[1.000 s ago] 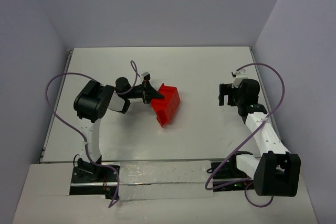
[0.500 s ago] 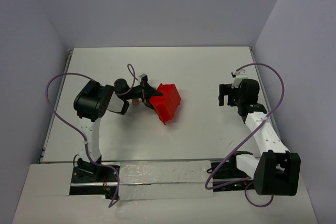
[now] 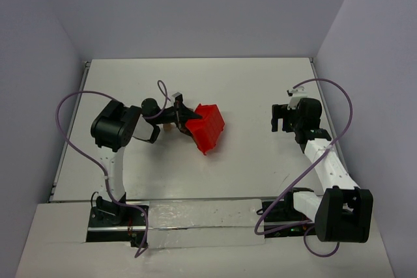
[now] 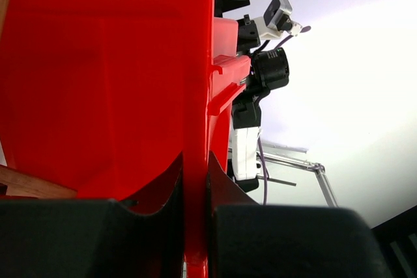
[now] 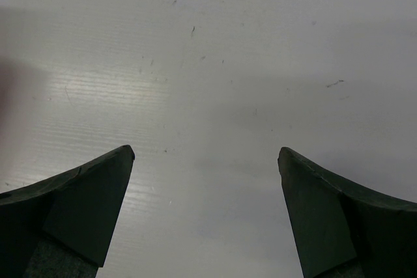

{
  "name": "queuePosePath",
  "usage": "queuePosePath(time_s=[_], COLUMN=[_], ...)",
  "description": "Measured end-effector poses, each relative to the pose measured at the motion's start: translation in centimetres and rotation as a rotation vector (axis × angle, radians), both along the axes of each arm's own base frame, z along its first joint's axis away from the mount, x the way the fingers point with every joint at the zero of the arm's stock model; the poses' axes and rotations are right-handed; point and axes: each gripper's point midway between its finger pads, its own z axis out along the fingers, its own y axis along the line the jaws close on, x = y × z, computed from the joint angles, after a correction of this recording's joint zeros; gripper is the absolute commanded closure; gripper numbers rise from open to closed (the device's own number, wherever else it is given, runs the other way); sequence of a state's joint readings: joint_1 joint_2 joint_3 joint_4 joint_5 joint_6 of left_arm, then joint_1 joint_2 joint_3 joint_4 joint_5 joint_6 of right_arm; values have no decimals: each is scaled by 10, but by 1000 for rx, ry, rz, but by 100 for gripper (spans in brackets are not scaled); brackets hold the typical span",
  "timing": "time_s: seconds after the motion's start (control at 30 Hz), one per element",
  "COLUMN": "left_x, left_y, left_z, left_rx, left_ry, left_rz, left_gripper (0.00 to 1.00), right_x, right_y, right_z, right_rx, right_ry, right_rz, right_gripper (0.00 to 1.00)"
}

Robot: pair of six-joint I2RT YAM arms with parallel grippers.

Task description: Build the wood block tower

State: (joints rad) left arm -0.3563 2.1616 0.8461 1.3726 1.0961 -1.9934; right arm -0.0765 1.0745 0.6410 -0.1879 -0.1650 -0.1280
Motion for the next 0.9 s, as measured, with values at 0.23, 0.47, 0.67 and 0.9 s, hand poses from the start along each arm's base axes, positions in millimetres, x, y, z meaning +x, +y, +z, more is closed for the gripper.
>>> queuePosePath(time_s=[0.23, 0.47, 0.67, 0.9], left_x=[-17, -28, -35, -47], left_y=[-4, -15, -20, -22], left_z=[13, 36, 35, 37], left_rx=[7, -16, -14, -6], left_ry=[22, -28, -32, -210], left_rz=[7, -14, -37, -83], left_gripper=[100, 100, 100, 100], right_x=[0, 0, 0, 0], right_y=[-1, -1, -1, -2], right_z=[-4, -4, -4, -4], right_rx=[-1, -3, -3, -5], right_ry=[14, 14, 14, 14], right_rz=[-3, -6, -6, -9], right_gripper=[0, 0, 0, 0])
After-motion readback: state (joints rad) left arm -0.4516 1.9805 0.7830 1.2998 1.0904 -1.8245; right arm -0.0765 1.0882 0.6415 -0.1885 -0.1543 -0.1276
